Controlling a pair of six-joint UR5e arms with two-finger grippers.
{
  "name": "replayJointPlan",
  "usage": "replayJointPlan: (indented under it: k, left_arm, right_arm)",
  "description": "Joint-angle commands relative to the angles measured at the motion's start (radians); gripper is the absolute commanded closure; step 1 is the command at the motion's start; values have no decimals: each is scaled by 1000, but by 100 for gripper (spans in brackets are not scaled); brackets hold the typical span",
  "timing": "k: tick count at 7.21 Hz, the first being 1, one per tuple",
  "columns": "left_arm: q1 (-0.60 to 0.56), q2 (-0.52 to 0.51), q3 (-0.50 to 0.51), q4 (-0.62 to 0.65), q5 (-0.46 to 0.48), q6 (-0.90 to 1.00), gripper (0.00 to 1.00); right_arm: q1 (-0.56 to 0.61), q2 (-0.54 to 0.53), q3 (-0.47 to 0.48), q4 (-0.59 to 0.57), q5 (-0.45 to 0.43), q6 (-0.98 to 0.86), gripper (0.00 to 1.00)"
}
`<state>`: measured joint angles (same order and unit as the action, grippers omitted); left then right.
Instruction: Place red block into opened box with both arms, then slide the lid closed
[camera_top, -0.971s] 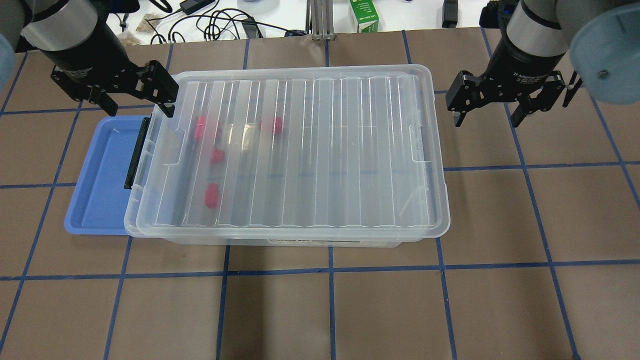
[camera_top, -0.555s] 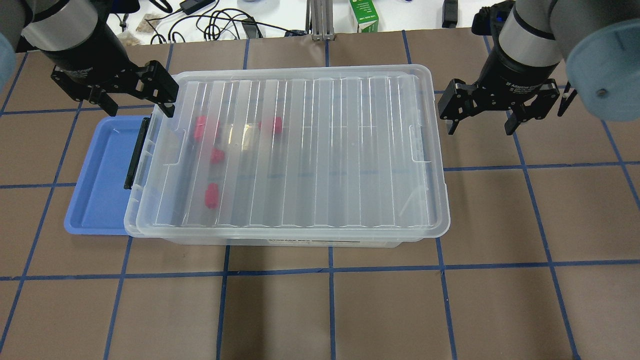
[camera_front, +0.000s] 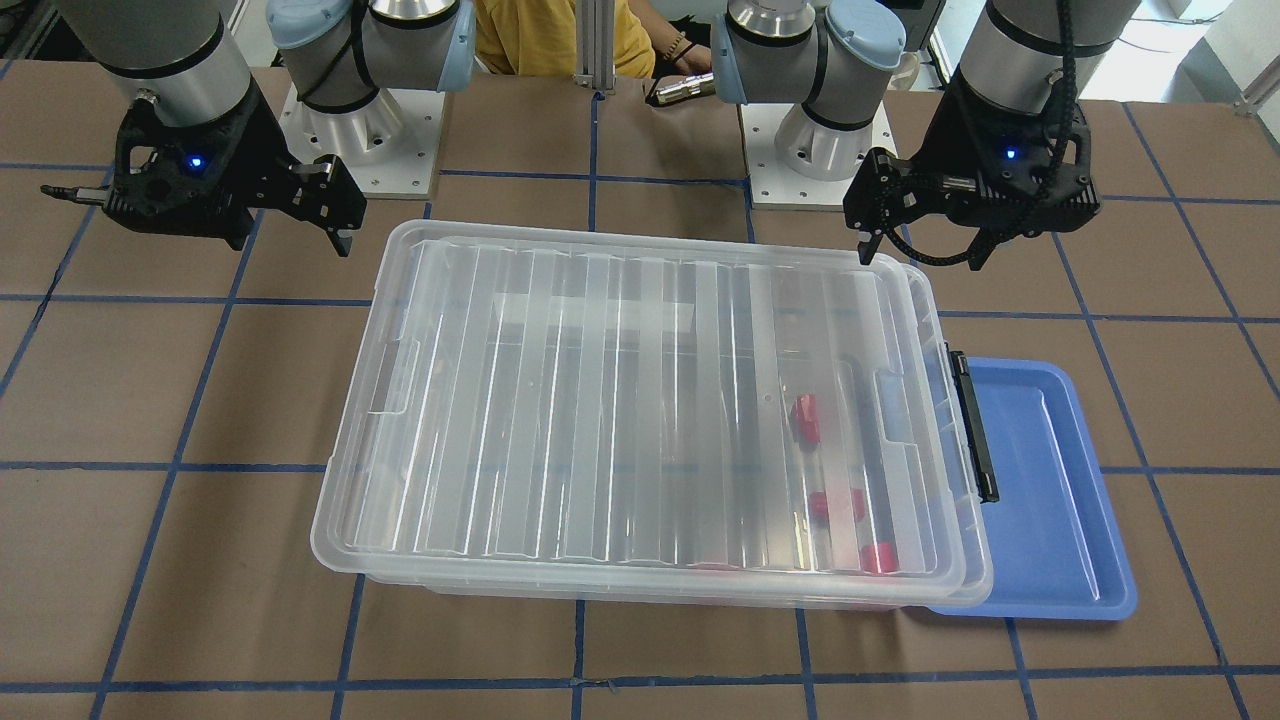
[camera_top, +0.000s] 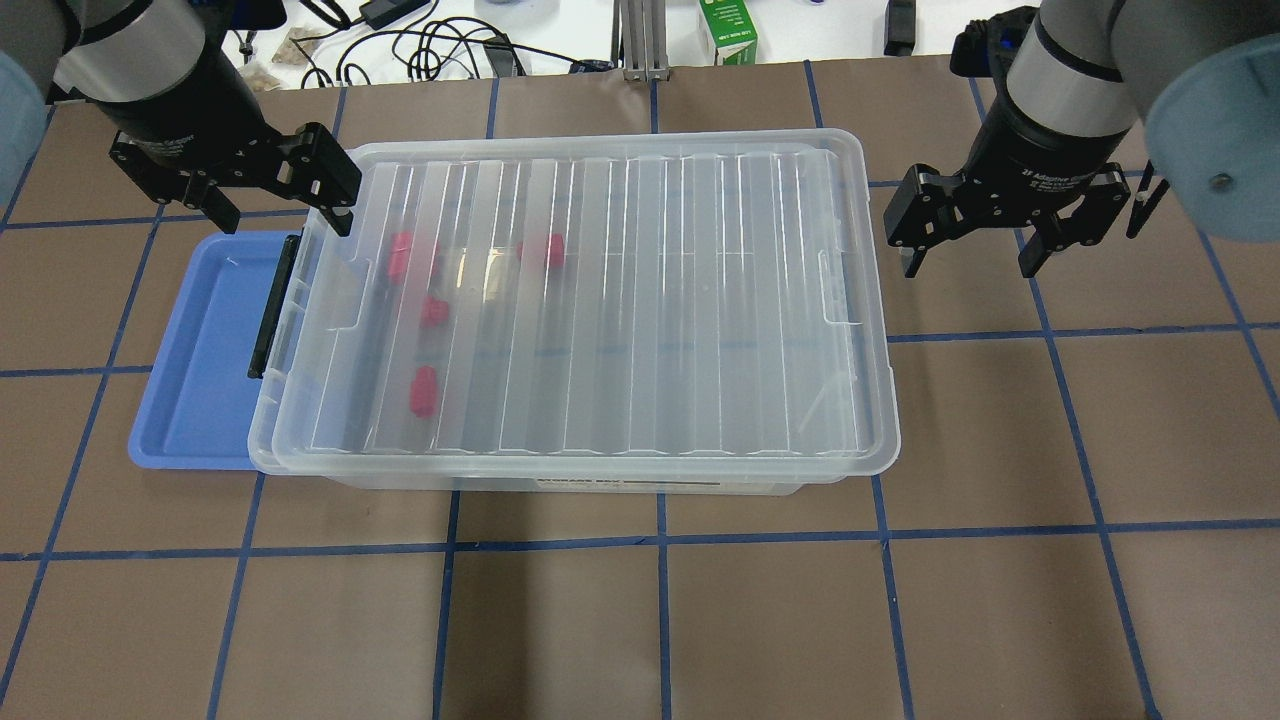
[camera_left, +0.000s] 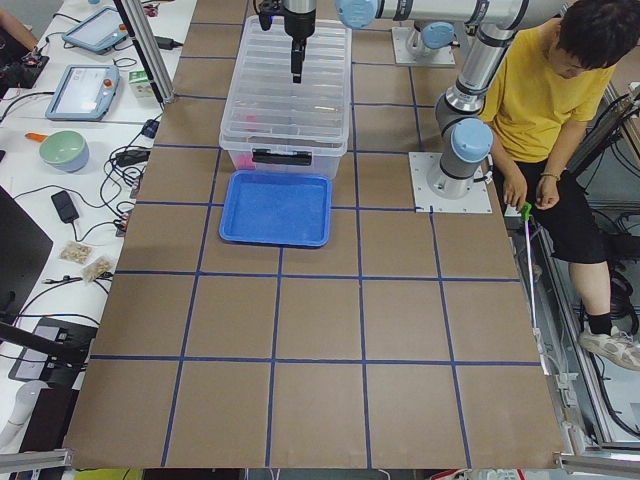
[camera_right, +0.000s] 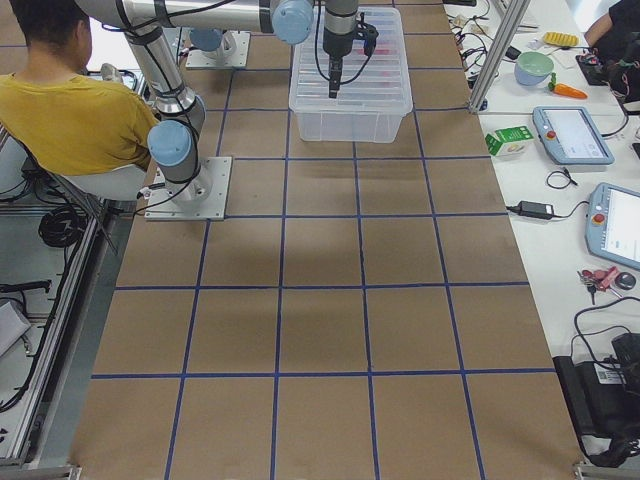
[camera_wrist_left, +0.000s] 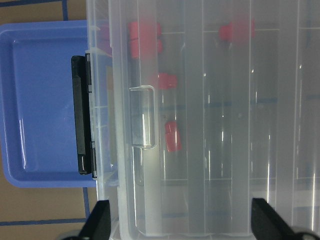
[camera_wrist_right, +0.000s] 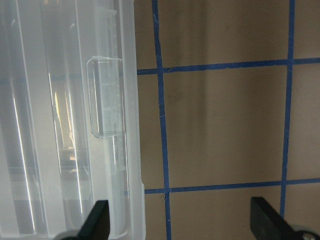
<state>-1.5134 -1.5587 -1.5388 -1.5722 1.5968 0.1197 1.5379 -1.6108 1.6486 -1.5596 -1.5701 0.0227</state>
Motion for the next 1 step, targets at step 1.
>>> replayJointPlan:
  k: [1]
  left_arm:
    - [-1,0,-1,0,0,0,0]
  right_arm:
    - [2,6,7,-10,-1,-1,0]
